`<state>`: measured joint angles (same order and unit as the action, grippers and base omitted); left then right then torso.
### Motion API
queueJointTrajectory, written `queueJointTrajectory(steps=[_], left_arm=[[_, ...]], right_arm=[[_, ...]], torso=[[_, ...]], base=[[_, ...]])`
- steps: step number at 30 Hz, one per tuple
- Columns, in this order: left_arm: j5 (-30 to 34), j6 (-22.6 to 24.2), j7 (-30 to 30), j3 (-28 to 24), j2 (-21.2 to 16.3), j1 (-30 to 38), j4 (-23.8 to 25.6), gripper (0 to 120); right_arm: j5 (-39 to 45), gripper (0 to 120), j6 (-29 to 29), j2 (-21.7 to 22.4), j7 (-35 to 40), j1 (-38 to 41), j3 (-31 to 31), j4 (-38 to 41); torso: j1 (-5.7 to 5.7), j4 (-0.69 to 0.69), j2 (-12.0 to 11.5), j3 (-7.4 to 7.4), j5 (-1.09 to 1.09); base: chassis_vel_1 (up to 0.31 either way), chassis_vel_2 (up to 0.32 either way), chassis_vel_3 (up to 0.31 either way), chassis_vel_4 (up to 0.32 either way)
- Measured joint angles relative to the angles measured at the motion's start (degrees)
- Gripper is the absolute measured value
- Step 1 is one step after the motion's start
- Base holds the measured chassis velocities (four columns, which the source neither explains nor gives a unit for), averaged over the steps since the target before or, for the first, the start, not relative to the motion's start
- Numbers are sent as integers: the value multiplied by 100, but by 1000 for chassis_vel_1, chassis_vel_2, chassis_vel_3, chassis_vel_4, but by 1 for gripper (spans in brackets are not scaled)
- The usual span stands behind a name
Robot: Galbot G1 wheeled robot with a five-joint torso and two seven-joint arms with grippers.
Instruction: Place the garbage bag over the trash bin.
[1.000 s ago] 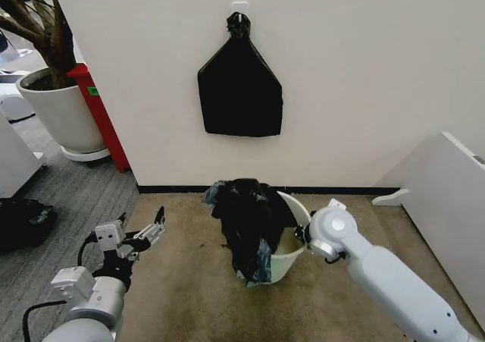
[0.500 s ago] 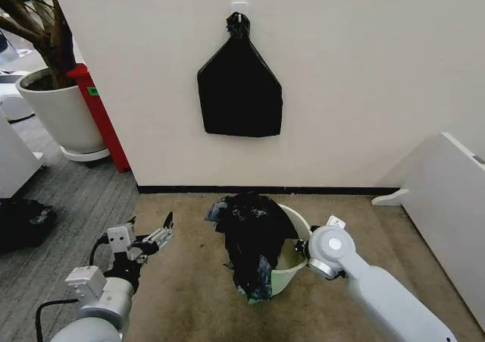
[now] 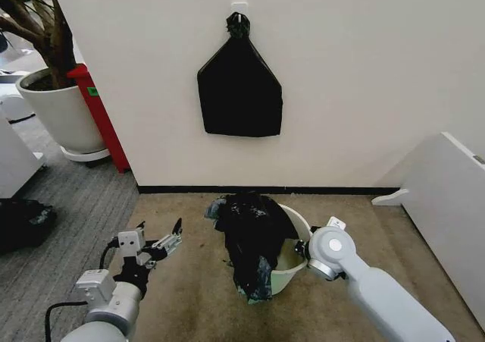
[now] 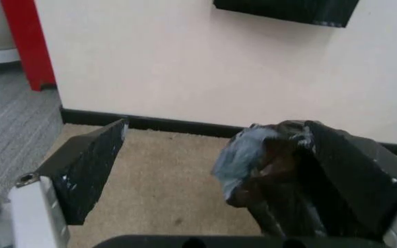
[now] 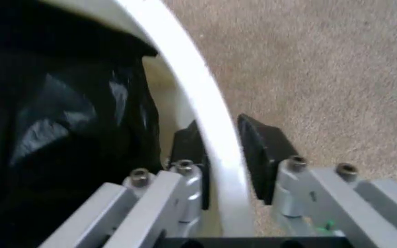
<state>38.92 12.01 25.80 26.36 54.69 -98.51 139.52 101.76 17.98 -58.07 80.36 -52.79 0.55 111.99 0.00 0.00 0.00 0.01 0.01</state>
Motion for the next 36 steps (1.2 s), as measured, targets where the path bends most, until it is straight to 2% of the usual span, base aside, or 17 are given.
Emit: queueJointTrajectory(steps=[1,6,7,10,13,17,20,23,26,30,36], left_arm=[[0,0,0,0,0,0,0,100],[108,83,52,-66,-176,151,-43,100],[108,83,52,-66,-176,151,-43,100],[146,159,70,-190,-265,243,-92,100],[184,220,102,-285,-322,326,-147,100],[522,674,183,-618,-591,722,-480,100],[695,843,183,-762,-727,983,-701,100],[1088,1134,167,-940,-937,1550,-998,100],[1584,1397,158,-1070,-1055,2139,-1289,100],[2010,1632,183,-1187,-1056,2586,-1495,100],[2727,2033,413,-1891,-900,3427,-1795,100]], right_arm=[[0,17,0,0,0,0,0,0],[101,38,-12,126,103,-18,-145,197],[101,38,-12,126,103,-18,-145,197],[164,53,-13,211,171,-51,-301,345],[162,60,-7,276,180,-88,-385,460],[156,78,12,500,172,-254,-629,851],[167,85,13,563,169,-326,-734,984],[219,98,19,669,166,-471,-924,1160],[295,100,52,725,146,-633,-1161,1284],[339,100,82,728,124,-710,-1307,1318],[349,100,88,690,115,-730,-1377,1302]], torso=[[0,0,0,0,0],[0,0,0,0,0],[0,0,0,0,0],[0,1,0,0,1],[0,1,0,0,1],[0,-1,0,-1,0],[0,1,0,-1,0],[0,-2,0,-1,0],[0,-2,0,-1,0],[0,0,0,-1,0],[0,-1,0,-1,0]], base=[[0,0,0,0],[0,0,0,0],[0,0,0,0],[0,0,0,0],[0,0,0,0],[0,0,0,0],[0,0,0,0],[0,0,0,0],[0,0,0,0],[0,0,0,0],[0,0,0,0]])
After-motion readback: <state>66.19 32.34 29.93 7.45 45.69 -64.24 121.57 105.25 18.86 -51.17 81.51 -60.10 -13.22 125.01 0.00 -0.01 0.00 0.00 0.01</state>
